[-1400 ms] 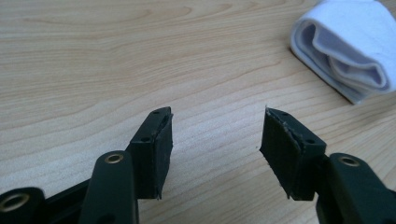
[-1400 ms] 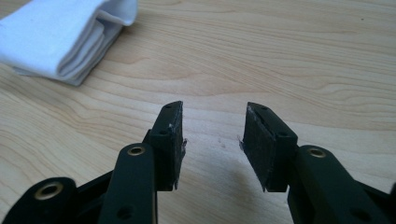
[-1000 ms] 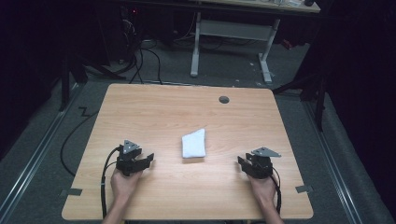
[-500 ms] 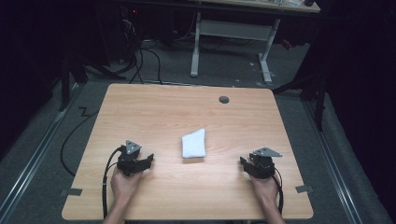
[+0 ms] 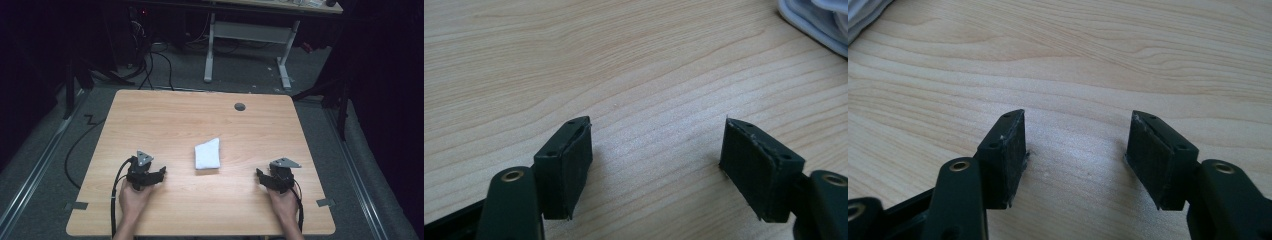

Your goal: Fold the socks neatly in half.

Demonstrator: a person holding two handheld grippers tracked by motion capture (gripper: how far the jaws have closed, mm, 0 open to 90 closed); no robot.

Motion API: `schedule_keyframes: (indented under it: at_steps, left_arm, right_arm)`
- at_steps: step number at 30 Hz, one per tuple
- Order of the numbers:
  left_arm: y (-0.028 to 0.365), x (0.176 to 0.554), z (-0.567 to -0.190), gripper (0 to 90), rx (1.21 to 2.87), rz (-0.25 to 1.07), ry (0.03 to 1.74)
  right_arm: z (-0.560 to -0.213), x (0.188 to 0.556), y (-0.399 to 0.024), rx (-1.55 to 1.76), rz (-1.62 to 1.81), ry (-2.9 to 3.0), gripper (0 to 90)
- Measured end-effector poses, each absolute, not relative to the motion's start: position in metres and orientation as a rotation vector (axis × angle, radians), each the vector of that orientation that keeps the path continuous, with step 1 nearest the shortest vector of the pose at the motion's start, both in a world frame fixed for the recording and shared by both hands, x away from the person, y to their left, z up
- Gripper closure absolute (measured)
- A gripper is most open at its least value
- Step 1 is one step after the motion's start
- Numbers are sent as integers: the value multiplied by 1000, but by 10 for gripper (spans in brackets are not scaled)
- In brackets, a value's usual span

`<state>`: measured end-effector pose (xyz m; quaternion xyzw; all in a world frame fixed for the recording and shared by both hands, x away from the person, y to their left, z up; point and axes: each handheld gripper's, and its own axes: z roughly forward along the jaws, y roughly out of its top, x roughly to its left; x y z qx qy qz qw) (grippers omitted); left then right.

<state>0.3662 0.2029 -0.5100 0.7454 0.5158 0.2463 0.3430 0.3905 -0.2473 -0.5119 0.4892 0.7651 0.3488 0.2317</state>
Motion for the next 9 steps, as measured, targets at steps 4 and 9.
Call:
schedule_keyframes:
  at_steps: [4,9]
  left_arm:
    - [203,366,-510,289,1936,636,1340]
    - [203,366,-510,283,1934,632,1339]
  right_arm:
    - [-512,391,-247,1343,960,2104,399]
    - [-512,391,-247,1344,960,2104,398]
